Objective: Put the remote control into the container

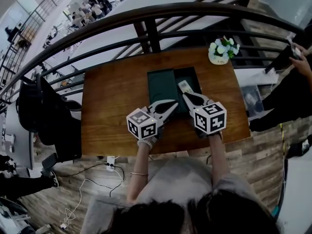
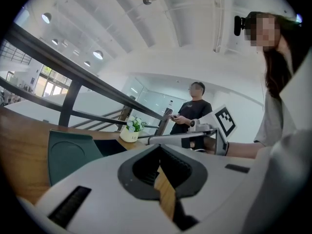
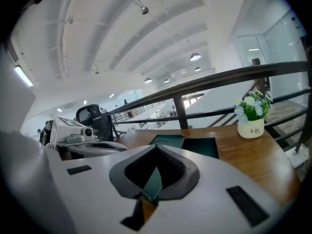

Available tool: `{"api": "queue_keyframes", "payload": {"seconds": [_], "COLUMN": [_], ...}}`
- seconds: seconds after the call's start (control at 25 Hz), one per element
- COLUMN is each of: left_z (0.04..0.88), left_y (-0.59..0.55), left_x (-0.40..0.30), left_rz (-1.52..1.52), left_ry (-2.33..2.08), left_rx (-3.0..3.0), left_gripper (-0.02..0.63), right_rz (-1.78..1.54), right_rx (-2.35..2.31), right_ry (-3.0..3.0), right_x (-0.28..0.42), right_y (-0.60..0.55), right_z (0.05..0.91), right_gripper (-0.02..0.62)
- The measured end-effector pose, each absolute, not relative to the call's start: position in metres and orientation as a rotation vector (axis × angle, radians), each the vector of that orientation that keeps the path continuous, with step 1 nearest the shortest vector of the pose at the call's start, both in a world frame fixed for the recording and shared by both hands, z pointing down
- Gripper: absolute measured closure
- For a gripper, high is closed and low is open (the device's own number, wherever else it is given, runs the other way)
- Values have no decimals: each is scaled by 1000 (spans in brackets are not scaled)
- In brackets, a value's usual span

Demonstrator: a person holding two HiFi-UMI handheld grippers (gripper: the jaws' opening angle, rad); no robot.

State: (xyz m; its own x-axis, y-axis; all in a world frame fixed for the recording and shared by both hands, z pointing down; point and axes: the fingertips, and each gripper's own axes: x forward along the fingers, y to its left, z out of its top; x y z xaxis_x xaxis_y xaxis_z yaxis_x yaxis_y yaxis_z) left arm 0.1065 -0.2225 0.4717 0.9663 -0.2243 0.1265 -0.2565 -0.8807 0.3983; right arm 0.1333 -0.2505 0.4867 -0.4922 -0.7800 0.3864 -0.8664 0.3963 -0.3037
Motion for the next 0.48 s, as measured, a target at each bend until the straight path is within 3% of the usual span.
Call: {"api": "queue_keyframes", "payload": {"seconds": [0.48], "left_z": [458], "left_y": [-216], "left_x": [98], "left_rz": [58], "left_ry": [-345], "left_rx": [2771], "left_gripper": [603], "right_rz": [549], "right_rx": [1413], "right_ry": [-2578], "right_x": [121], "right_y": [-245], "right_z": [465], "right_gripper": [566]}}
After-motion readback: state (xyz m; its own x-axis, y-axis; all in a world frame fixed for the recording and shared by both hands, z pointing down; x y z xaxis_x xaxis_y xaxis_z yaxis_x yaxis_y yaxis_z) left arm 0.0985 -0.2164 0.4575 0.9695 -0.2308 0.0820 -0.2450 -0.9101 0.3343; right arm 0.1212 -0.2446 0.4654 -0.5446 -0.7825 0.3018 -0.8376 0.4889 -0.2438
